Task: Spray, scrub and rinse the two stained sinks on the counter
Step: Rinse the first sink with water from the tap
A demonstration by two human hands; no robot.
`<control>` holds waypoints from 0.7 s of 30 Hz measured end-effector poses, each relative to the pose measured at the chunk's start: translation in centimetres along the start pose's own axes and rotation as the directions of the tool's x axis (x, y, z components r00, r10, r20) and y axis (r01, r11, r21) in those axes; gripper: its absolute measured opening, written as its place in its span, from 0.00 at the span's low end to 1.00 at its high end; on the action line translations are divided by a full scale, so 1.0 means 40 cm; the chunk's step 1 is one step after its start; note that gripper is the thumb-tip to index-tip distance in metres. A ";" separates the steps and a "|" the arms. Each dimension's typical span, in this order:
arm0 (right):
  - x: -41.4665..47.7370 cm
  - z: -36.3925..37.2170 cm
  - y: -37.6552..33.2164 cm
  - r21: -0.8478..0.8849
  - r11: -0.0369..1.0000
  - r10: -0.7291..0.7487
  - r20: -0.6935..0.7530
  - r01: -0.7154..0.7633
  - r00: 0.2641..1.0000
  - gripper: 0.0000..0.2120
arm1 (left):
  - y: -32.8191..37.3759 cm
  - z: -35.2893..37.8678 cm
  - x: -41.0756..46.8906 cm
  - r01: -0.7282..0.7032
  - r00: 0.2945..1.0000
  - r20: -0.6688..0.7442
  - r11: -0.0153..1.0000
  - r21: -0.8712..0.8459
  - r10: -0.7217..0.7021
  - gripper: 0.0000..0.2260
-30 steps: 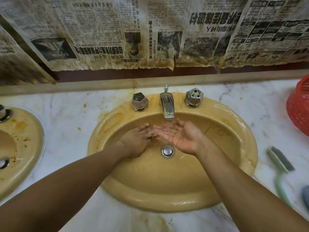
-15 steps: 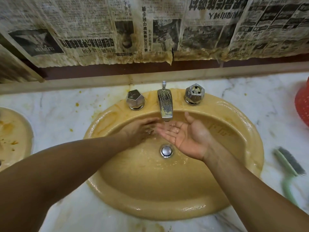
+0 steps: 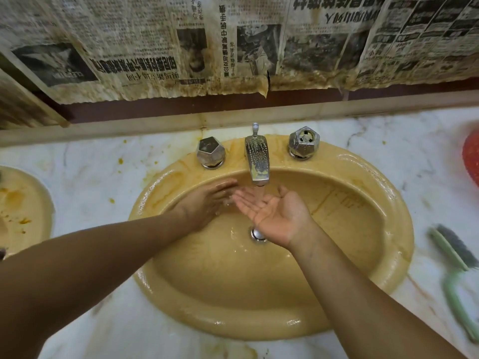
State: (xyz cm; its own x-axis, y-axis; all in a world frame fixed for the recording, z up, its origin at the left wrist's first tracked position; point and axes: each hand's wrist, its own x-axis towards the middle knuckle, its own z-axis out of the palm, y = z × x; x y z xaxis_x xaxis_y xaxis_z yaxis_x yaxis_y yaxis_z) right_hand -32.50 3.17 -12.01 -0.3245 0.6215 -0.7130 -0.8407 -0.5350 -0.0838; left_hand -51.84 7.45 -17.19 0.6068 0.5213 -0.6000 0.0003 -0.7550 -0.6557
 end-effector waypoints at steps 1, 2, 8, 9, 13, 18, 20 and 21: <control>0.003 -0.008 -0.009 0.031 0.999 -0.035 -0.031 0.036 0.999 0.33 | 0.013 0.012 -0.008 0.027 1.000 0.004 0.997 -0.071 -0.027 0.26; 0.003 -0.011 -0.014 0.027 0.998 -0.049 -0.047 0.050 0.998 0.32 | 0.030 0.028 -0.018 0.035 0.999 -0.001 0.986 -0.165 -0.036 0.26; -0.010 -0.015 0.013 -0.463 0.871 0.155 -0.060 -0.165 0.986 0.33 | 0.092 0.038 -0.099 -0.076 0.983 0.099 0.842 -0.533 0.152 0.31; -0.001 -0.024 0.006 -0.465 0.870 0.136 -0.097 -0.165 0.986 0.31 | 0.072 0.038 -0.087 -0.070 0.988 0.082 0.857 -0.510 0.129 0.30; 0.048 -0.016 -0.025 -0.333 0.942 0.006 -0.110 -0.042 0.994 0.25 | 0.036 0.034 -0.042 -0.001 1.000 -0.009 0.911 -0.413 -0.003 0.29; 0.063 -0.007 0.031 -0.637 0.740 0.199 -0.102 -0.218 0.975 0.25 | 0.133 -0.002 -0.091 0.035 0.975 0.181 0.713 -0.700 0.130 0.31; 0.060 -0.032 0.014 -0.659 0.711 0.183 -0.166 -0.247 0.969 0.25 | 0.141 -0.011 -0.135 -0.004 0.945 0.205 0.635 -0.773 0.255 0.30; 0.062 -0.041 -0.003 -0.614 0.759 0.134 -0.180 -0.218 0.974 0.25 | 0.139 -0.010 -0.155 -0.024 0.934 0.202 0.618 -0.786 0.294 0.29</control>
State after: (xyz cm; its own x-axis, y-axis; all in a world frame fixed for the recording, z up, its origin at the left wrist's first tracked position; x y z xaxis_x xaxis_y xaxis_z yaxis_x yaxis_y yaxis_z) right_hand -32.50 3.85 -14.92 -0.3508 0.4309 -0.8314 -0.3009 -0.8927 -0.3356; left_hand -55.28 -0.14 -16.91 0.4063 0.3452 -0.8461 0.6102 -0.7917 -0.0300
